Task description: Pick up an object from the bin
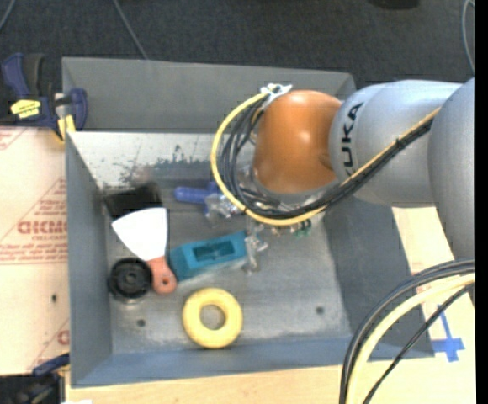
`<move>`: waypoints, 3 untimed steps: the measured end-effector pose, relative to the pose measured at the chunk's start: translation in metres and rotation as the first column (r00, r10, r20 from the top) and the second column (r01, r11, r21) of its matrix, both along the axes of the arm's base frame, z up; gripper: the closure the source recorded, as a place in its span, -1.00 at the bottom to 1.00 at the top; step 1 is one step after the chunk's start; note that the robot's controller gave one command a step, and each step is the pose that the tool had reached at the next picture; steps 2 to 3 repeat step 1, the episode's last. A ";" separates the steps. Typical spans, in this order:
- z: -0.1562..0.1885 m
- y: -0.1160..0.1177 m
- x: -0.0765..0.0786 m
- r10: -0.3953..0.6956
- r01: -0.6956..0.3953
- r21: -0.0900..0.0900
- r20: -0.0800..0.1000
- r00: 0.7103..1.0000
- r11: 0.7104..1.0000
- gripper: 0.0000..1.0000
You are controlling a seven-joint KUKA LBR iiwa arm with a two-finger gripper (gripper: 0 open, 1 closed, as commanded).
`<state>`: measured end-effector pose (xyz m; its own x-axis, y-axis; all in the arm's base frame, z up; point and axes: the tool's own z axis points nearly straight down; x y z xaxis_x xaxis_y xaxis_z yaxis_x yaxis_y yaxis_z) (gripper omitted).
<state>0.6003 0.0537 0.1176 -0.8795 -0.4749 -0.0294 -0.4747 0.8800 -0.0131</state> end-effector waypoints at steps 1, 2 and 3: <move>-0.014 0.001 0.000 0.022 -0.022 -0.001 -0.004 1.000 1.000 -1.00; -0.014 0.001 0.000 0.022 -0.022 -0.001 -0.004 1.000 1.000 -1.00; -0.014 0.001 0.000 0.022 -0.022 -0.001 -0.004 1.000 1.000 -1.00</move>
Offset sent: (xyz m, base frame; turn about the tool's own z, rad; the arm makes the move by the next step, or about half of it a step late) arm 0.0211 0.0006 -0.0476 -0.4106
